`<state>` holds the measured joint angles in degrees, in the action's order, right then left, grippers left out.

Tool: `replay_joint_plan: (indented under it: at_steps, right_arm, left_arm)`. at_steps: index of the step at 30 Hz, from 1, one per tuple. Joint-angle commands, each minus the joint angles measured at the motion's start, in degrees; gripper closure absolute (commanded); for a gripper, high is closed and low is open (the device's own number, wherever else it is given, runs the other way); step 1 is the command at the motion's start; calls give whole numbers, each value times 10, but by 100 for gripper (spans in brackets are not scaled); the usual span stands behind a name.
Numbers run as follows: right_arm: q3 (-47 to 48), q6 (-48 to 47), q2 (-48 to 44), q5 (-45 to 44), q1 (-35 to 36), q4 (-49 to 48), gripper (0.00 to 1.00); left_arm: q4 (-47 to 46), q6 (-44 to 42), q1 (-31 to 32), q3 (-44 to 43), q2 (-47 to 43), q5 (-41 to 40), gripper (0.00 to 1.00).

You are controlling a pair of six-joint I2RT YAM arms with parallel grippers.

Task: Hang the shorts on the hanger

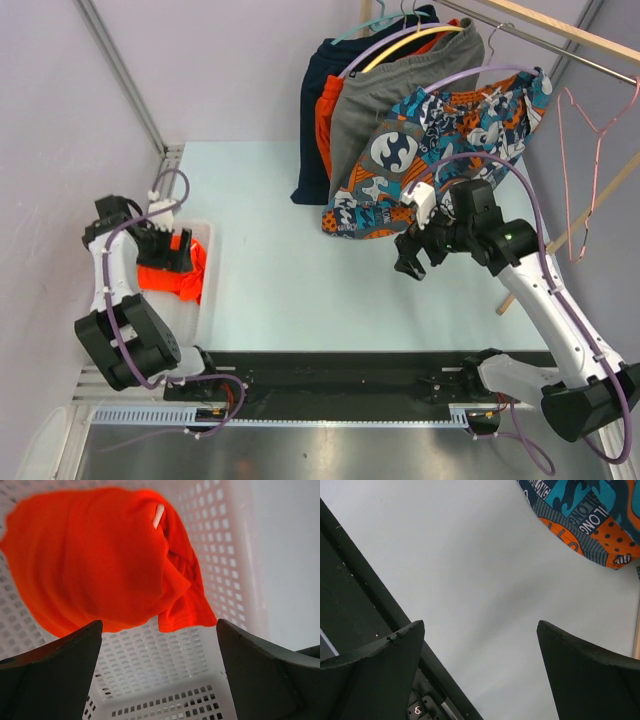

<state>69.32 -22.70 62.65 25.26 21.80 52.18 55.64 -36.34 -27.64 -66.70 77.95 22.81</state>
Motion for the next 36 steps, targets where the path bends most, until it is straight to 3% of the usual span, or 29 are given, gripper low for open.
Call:
replay_joint_plan:
  at_steps: [1, 5, 8, 9, 11, 12, 17, 21, 31, 34, 36]
  right_arm:
    - [6, -14, 12, -18, 21, -29, 0]
    - [6, -22, 26, -33, 57, -45, 0]
    - [6, -15, 39, -34, 72, -62, 0]
    - [8, -13, 41, -34, 75, -66, 0]
    - [10, -16, 49, -35, 83, -70, 0]
    - [10, -17, 50, -37, 83, -74, 0]
    - [11, -2, 51, -38, 80, -100, 0]
    - [11, 4, 47, -36, 76, -110, 0]
    - [12, 15, 26, -46, 69, -129, 0]
    - [13, 13, 21, -49, 67, -130, 0]
    - [13, 13, 19, -50, 67, -132, 0]
  left_arm:
    - [-103, -33, 0, 87, -9, -64, 0]
    - [-165, -36, 7, 150, -7, -104, 8]
    - [-174, -39, 7, 161, -14, -115, 39]
    - [-167, -37, 7, 157, -21, -112, 62]
    - [-154, -30, 8, 137, -44, -98, 82]
    - [-144, -26, 9, 125, -51, -95, 100]
    - [-40, -8, 28, -26, -84, -45, 100]
    - [2, 27, 84, -155, -90, -44, 100]
    - [-56, 210, 245, -574, -14, 57, 100]
    - [-76, 264, 294, -666, 23, 111, 100]
    - [-104, 287, 317, -680, 29, 120, 100]
